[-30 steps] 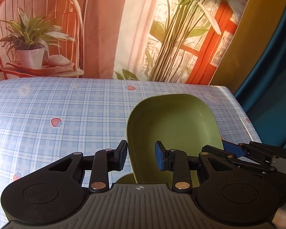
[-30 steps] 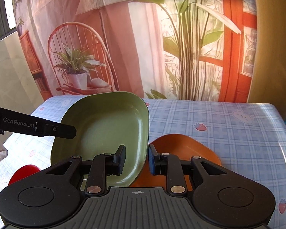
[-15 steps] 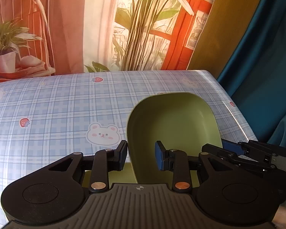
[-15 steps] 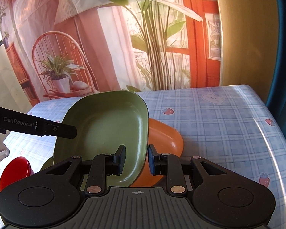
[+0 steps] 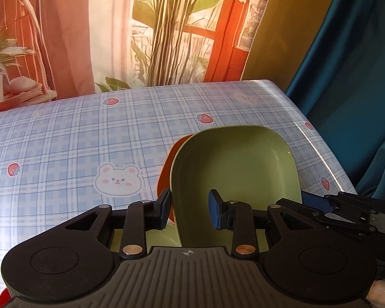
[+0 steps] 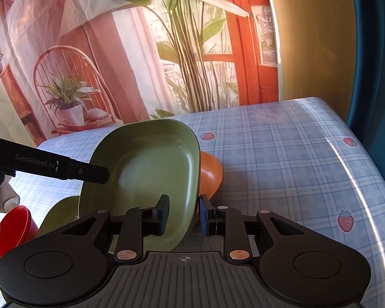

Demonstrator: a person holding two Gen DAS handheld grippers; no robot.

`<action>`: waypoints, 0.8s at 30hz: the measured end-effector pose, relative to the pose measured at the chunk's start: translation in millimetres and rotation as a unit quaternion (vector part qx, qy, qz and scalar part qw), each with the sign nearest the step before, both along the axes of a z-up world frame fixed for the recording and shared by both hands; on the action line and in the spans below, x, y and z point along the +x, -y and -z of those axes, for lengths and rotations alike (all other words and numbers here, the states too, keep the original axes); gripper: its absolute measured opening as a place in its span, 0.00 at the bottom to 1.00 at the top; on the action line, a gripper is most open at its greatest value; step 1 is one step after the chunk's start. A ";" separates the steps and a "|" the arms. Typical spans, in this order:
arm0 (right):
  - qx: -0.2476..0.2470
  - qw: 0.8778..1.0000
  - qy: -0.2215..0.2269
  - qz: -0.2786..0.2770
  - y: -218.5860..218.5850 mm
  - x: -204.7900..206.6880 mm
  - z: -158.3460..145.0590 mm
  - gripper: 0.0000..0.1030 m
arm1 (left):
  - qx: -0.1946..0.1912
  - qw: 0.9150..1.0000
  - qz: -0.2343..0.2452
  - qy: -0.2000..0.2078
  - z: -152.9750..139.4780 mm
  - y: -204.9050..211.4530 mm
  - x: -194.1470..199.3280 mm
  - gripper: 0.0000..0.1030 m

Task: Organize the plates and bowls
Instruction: 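Lift the green plate with the left tool and carry it toward the orange plate, then lower the green plate onto the orange plate and open the left tool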

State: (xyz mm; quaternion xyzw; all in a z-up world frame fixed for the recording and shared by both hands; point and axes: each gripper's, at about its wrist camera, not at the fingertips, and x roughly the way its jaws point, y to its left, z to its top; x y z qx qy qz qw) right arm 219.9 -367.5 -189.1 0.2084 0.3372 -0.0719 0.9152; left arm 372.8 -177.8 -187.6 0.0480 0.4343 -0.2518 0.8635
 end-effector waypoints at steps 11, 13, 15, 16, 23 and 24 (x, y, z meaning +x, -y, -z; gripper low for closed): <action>0.002 1.000 0.004 0.030 6.0 14.9 12.2 0.22 | 0.008 1.000 -0.004 0.023 6.9 16.0 23.1 0.32; 0.000 0.999 0.002 0.033 5.1 18.6 15.5 0.22 | 0.014 1.000 -0.005 0.025 9.1 18.2 26.4 0.32; -0.005 0.999 0.000 0.033 3.8 21.9 18.3 0.22 | 0.017 1.000 -0.007 0.023 12.0 18.7 30.8 0.32; -0.007 0.999 0.000 0.033 3.3 23.1 19.3 0.22 | 0.017 1.000 -0.008 0.022 13.5 19.0 33.1 0.32; -0.018 0.999 -0.006 0.026 -0.3 29.5 25.5 0.22 | 0.020 1.000 -0.010 0.019 22.2 22.3 44.1 0.32; -0.020 0.999 -0.005 0.026 -0.9 29.7 25.6 0.23 | 0.022 1.000 -0.009 0.019 23.6 22.7 45.0 0.32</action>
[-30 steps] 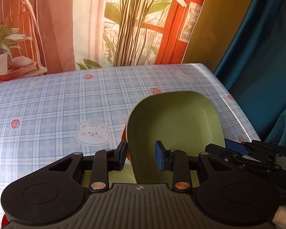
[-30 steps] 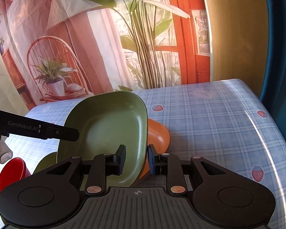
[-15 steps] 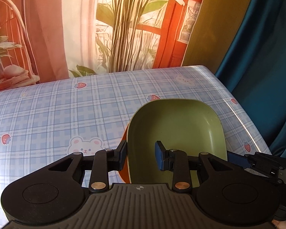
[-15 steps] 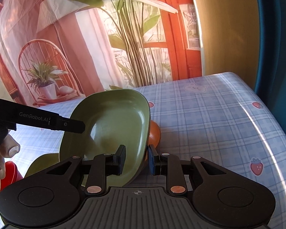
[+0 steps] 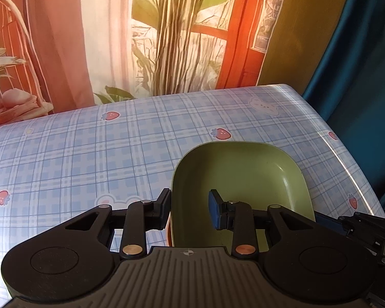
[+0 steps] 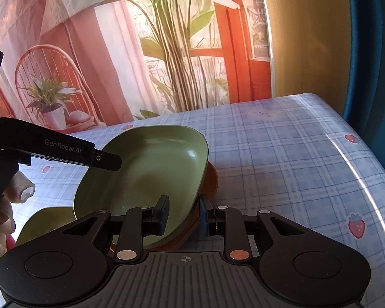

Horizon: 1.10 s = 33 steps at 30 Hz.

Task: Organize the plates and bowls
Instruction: 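Lower the green plate onto the orange plate and open the left tool, then move the left tool to the second olive-green plate and grasp its rim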

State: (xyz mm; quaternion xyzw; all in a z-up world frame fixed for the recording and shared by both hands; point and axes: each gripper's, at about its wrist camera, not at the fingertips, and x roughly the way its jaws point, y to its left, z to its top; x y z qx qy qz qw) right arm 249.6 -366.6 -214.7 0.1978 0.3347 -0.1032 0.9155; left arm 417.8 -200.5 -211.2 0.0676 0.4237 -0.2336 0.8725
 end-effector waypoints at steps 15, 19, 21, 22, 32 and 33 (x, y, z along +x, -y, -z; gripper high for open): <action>-0.024 1.000 -0.006 -0.013 -21.3 -11.8 -8.7 0.30 | -0.002 1.000 0.007 0.006 3.7 4.8 4.8 0.32; -0.024 0.999 -0.019 -0.008 -24.3 -12.3 -6.3 0.30 | -0.008 1.000 0.009 0.007 2.9 5.0 4.2 0.33; -0.026 0.999 -0.025 -0.004 -25.8 -11.5 -6.5 0.30 | -0.009 1.000 0.008 0.008 0.6 3.6 2.8 0.33; -0.029 0.999 -0.028 -0.003 -26.9 -11.3 -7.0 0.30 | -0.007 1.000 0.008 0.011 -1.3 2.6 1.4 0.33; -0.028 0.999 -0.027 -0.007 -44.5 -22.6 -20.6 0.31 | -0.007 0.999 0.001 0.033 -32.4 -31.2 -25.5 0.33; -0.028 0.999 -0.027 -0.008 -47.1 -23.6 -22.3 0.31 | -0.006 0.999 -0.002 0.033 -33.4 -34.9 -28.4 0.33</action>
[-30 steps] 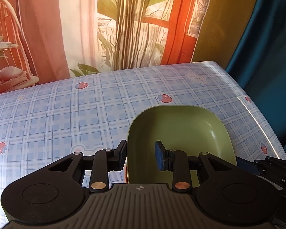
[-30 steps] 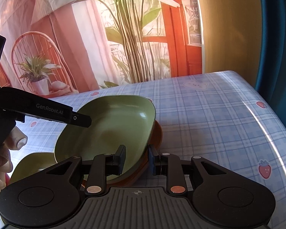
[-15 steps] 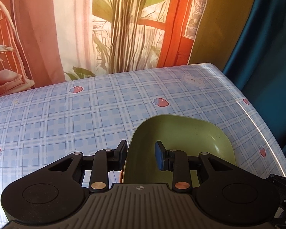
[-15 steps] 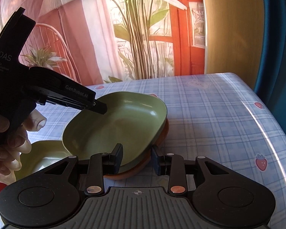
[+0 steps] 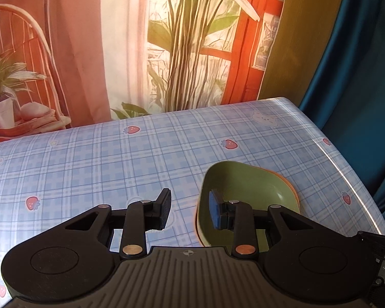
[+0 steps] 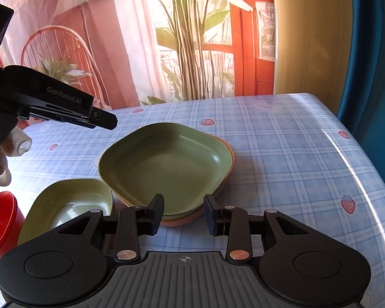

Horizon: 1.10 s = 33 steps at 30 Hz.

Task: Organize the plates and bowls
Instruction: 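Move the left tool to the second olive-green plate and grasp its rim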

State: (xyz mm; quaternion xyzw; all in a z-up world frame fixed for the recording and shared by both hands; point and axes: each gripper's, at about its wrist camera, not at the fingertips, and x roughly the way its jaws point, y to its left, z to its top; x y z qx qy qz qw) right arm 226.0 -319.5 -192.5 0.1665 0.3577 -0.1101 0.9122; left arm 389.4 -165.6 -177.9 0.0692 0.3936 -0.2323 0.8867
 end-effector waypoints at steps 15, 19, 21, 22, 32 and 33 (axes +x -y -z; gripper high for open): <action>0.006 0.999 -0.001 -0.044 -45.1 -1.9 -7.4 0.31 | -0.001 0.999 -0.044 -0.019 5.1 -49.8 -39.2 0.33; 0.006 0.998 -0.005 -0.055 -54.0 -0.1 -5.1 0.31 | -0.003 0.999 -0.046 -0.021 8.7 -54.3 -47.6 0.33; 0.007 0.998 -0.009 -0.059 -57.3 0.3 -2.8 0.31 | -0.005 0.999 -0.046 -0.022 10.0 -56.3 -51.8 0.33; 0.008 0.998 -0.011 -0.060 -58.2 0.4 -1.4 0.31 | -0.005 0.999 -0.047 -0.023 10.7 -57.4 -54.4 0.33; 0.011 0.997 -0.026 -0.076 -65.9 1.0 8.3 0.31 | -0.011 0.998 -0.052 -0.031 13.5 -60.7 -65.9 0.33; 0.012 0.997 -0.027 -0.077 -66.4 0.9 9.3 0.31 | -0.012 0.998 -0.053 -0.032 13.6 -61.5 -67.1 0.33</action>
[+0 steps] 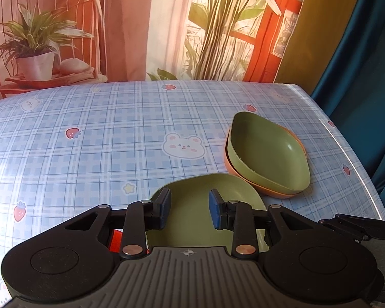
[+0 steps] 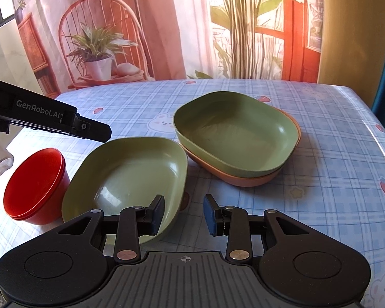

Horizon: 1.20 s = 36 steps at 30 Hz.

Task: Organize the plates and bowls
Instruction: 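Move the left tool to the second olive-green plate and grasp its rim, then lift the green plate with the left tool and carry it over the plate stack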

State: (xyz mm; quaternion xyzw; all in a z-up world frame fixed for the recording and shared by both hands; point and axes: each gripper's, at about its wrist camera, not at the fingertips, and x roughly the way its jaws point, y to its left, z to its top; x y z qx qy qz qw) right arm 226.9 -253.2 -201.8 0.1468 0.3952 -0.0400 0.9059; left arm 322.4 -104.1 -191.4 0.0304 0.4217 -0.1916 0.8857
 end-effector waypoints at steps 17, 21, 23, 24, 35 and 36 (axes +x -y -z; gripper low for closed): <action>0.030 1.000 0.003 0.004 1.2 -5.3 11.0 0.17 | 0.020 1.000 -0.017 -0.016 8.4 -11.8 -1.4 0.33; 0.038 0.999 -0.001 0.012 3.9 -8.3 14.8 0.16 | 0.026 0.999 -0.021 -0.013 8.0 -12.1 -1.4 0.33; 0.040 0.999 -0.004 0.018 5.3 -10.0 16.8 0.16 | 0.034 0.999 -0.021 -0.008 7.1 -10.4 -2.9 0.33; 0.043 0.999 -0.004 0.021 6.7 -10.9 17.9 0.16 | 0.035 0.999 -0.021 -0.006 6.7 -10.1 -3.7 0.33; 0.053 0.998 -0.007 0.031 9.6 -15.8 22.5 0.16 | 0.045 0.999 0.002 0.009 3.6 -3.1 -20.7 0.25; 0.052 0.998 -0.010 0.031 9.5 -15.5 23.4 0.15 | 0.057 0.998 0.005 0.012 3.6 -1.5 -21.5 0.14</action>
